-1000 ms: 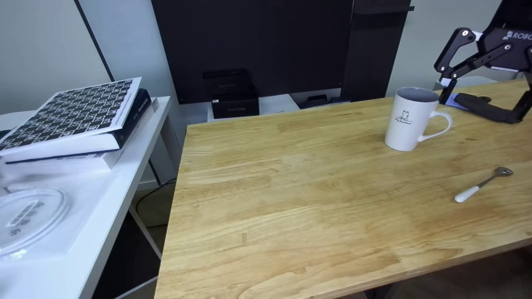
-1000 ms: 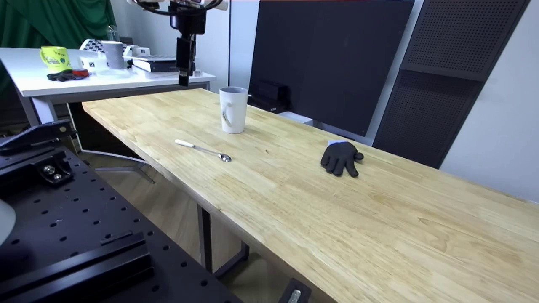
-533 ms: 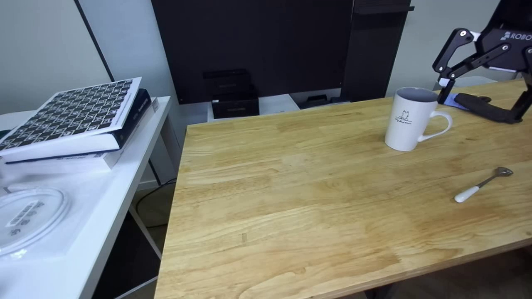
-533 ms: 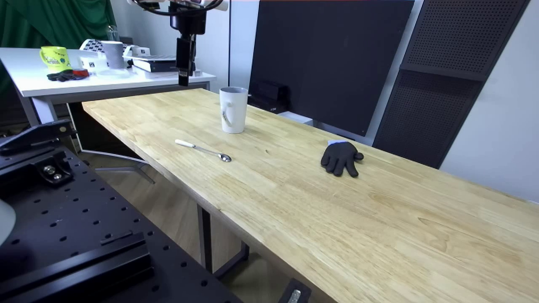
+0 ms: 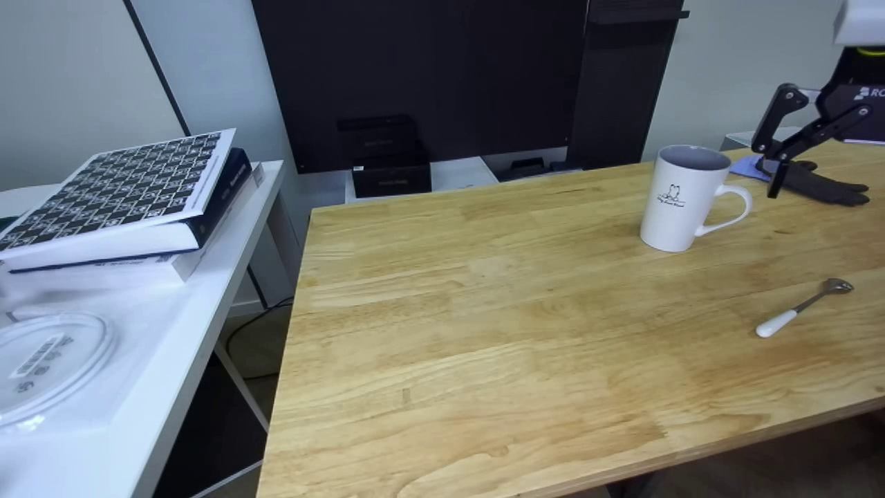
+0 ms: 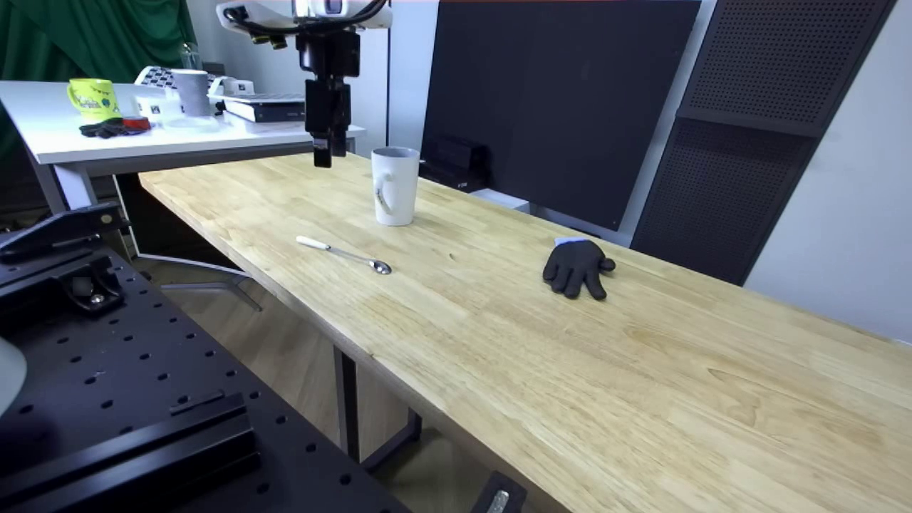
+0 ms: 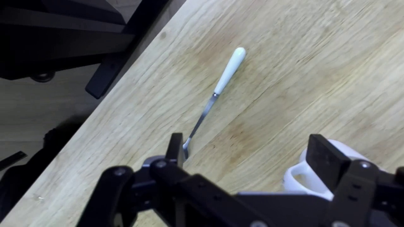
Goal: Put the spoon in the mug
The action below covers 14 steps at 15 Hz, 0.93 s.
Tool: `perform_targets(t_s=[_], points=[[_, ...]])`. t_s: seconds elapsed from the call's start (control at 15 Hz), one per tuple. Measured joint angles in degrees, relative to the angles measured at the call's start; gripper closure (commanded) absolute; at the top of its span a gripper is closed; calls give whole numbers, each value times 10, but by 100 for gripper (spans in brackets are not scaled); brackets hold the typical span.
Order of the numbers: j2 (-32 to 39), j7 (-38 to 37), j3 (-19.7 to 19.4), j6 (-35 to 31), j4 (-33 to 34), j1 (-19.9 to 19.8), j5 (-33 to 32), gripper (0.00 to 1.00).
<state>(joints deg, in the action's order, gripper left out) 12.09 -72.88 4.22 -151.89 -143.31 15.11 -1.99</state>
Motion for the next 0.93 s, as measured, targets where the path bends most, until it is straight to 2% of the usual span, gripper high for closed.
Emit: perform_targets(t_s=[0.2,0.47,0.73,0.93], points=[[14,-41,-8,-3,0,10,-17,0],[37,-74,-12,-54,0,25,-19,0],[71,-165,-58,-98,0,75,-59,0],[100,-201,-85,-118,2,108,-67,0]])
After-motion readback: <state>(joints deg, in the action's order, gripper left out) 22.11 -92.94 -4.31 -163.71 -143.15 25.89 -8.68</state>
